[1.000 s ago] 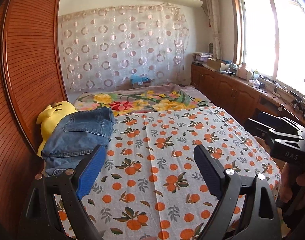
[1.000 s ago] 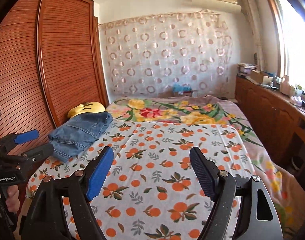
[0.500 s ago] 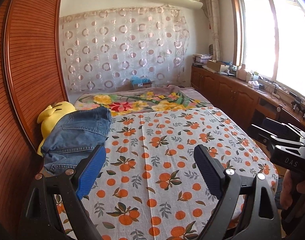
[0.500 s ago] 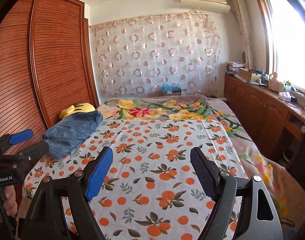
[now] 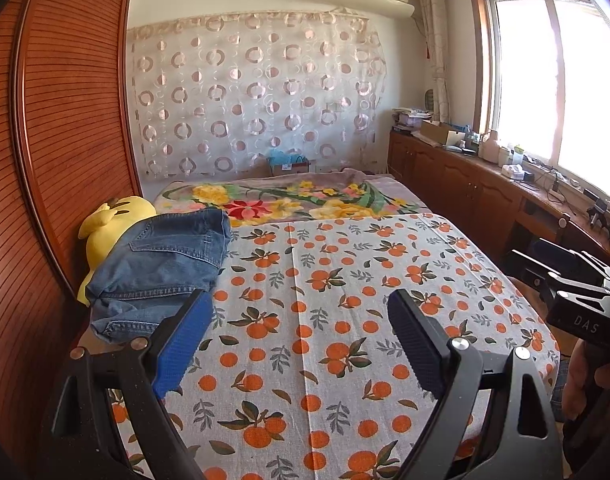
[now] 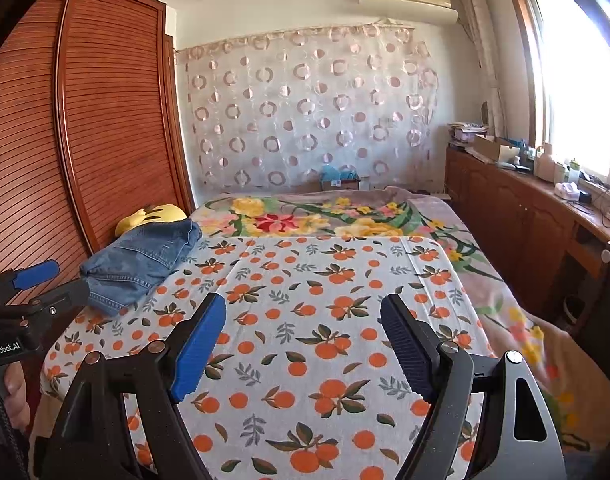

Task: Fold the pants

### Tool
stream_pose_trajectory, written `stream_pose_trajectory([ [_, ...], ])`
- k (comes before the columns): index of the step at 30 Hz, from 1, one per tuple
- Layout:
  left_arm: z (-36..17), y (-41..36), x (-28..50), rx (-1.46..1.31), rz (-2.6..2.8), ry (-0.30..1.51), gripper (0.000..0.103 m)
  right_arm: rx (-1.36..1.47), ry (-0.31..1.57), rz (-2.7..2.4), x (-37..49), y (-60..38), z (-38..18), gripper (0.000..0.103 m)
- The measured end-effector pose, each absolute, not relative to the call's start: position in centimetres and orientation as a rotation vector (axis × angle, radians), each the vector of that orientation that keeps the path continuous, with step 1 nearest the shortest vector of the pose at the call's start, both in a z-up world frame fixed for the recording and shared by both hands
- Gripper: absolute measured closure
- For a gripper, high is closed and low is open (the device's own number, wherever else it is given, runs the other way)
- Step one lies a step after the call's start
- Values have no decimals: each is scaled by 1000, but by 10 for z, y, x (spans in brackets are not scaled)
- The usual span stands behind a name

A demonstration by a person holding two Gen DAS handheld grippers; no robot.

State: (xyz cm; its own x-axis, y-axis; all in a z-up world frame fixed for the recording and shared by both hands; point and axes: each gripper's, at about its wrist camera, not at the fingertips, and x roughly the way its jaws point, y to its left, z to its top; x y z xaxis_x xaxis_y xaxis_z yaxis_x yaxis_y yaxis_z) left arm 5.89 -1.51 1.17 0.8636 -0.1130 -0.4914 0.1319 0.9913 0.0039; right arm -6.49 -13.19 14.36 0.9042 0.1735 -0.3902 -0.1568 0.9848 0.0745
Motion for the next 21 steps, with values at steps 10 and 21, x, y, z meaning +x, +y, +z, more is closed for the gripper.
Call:
stream_pose_trajectory([
  [10,12,-12,59,34,-128,510,13,33,402,184,-60,-130,141,22],
  [21,13,-8,59,31,-118,509,13,29,396,185,-56,-133,138,22],
])
